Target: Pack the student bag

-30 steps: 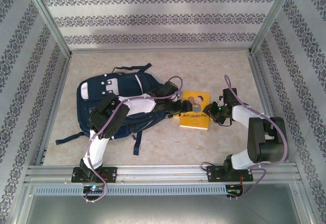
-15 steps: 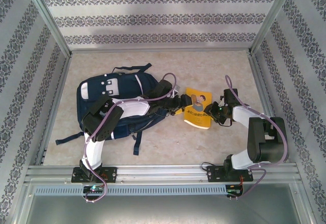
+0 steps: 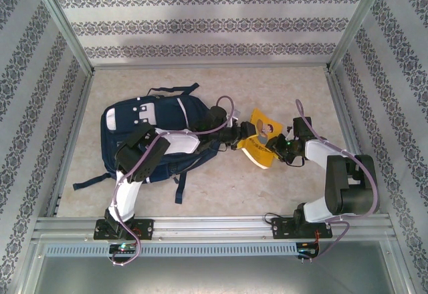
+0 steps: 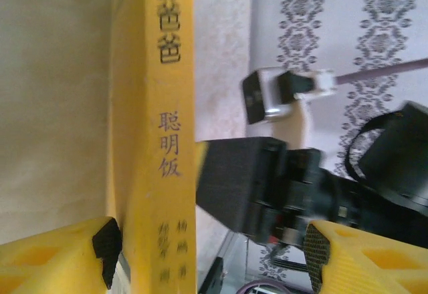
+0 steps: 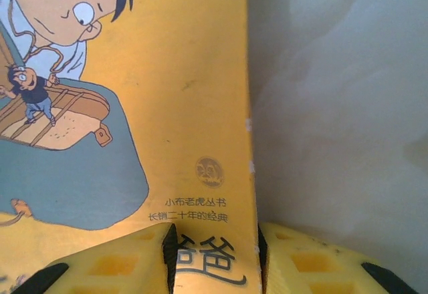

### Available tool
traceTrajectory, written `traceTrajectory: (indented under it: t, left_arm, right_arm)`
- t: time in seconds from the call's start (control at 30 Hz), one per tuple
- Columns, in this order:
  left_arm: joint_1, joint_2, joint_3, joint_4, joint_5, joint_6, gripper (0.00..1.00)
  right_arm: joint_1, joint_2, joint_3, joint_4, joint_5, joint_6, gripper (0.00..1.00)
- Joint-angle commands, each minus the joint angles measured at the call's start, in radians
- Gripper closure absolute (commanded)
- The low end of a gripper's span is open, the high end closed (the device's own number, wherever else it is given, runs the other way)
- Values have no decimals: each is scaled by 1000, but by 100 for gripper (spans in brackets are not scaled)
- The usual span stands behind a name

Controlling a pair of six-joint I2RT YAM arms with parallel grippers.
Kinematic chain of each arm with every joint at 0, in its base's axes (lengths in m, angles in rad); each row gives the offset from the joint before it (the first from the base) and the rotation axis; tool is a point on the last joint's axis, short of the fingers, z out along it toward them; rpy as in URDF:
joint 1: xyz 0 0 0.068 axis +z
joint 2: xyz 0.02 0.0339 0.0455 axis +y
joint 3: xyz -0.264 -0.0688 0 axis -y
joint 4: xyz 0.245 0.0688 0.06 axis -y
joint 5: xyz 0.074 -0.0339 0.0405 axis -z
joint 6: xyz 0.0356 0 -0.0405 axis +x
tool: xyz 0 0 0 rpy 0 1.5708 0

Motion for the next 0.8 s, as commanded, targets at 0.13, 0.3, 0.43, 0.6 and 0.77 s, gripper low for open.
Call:
traceTrajectory:
  t: [0.13,0.3,0.43,0.6,0.77]
  left_arm:
    - [-25,12,43,-34,58,27,26]
    - [-25,1,77,-195,29,134,48]
    - [-25,2,77,-218,27,159,79]
    - [-15,-63,64,-263,6,217,100]
    - [4,-211,46,-298,-19,299,100]
  right_arm:
    - [17,-25,12,-20,-83,4,63]
    - [17,-30,12,-21,-78,4,63]
    - [17,-46,8,-23,-60,4,63]
    - [18,-176,15,-82,1,-2,44]
    - [19,-377,38,-156,29,17,31]
